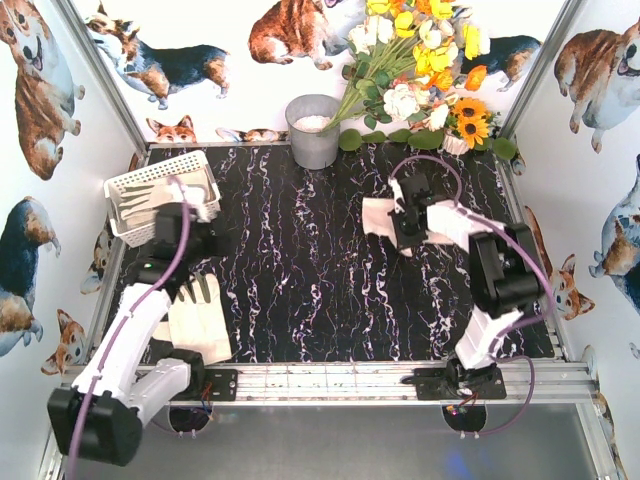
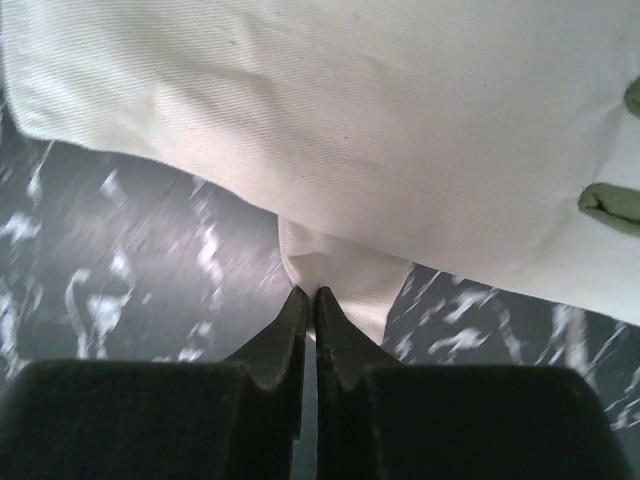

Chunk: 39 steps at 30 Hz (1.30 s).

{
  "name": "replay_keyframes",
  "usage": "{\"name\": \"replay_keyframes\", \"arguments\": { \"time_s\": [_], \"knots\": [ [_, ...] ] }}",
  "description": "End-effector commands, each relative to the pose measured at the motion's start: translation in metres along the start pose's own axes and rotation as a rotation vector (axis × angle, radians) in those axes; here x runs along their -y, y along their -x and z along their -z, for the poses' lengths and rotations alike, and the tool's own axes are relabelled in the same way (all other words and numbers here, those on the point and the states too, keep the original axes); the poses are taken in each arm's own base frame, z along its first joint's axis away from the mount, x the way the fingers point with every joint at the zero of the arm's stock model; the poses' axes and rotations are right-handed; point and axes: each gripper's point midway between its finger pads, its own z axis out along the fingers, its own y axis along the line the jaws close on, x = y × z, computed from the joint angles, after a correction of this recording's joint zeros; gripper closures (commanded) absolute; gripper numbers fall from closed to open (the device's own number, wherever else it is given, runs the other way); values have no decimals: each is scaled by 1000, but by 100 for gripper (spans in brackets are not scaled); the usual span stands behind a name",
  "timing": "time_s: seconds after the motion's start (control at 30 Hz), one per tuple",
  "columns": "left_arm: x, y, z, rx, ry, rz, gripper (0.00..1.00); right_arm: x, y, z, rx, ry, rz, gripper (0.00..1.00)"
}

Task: Put the gloves into the storage basket
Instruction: Pick up the glove from the center of the board, then place the glove at the center of the board.

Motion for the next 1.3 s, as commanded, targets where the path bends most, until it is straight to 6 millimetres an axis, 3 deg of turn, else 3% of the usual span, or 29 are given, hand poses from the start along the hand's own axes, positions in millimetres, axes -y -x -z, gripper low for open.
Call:
{"name": "replay_keyframes", "arguments": {
  "time_s": [0.0,0.2,0.47,0.63,0.83,1.0,1.07,1.2,1.27],
  "knots": [
    [63,-9,0,-9,-187,-146,24,-30,-4,39,68,58,-34,100],
    [174,-31,23,1,-520,-385,19,-66,-19,92,109,168,-67,100],
    [272,-26,58,76,-845,-661,13,-108,-36,170,97,394,-11,100],
    [303,-14,70,97,-985,-806,12,-128,-49,205,66,504,61,100],
    [322,-39,77,-58,-1155,-861,11,-142,-58,233,74,604,104,100],
    [327,-49,60,-103,-1137,-861,12,-152,-60,247,91,681,137,100],
    [332,-47,59,-86,-1139,-842,21,-151,-59,248,103,673,145,100],
    [338,-47,55,-108,-1122,-759,68,-138,-50,251,138,578,138,100],
    [345,-56,54,-152,-1136,-672,99,-128,-39,253,174,500,118,100]
  ]
}}
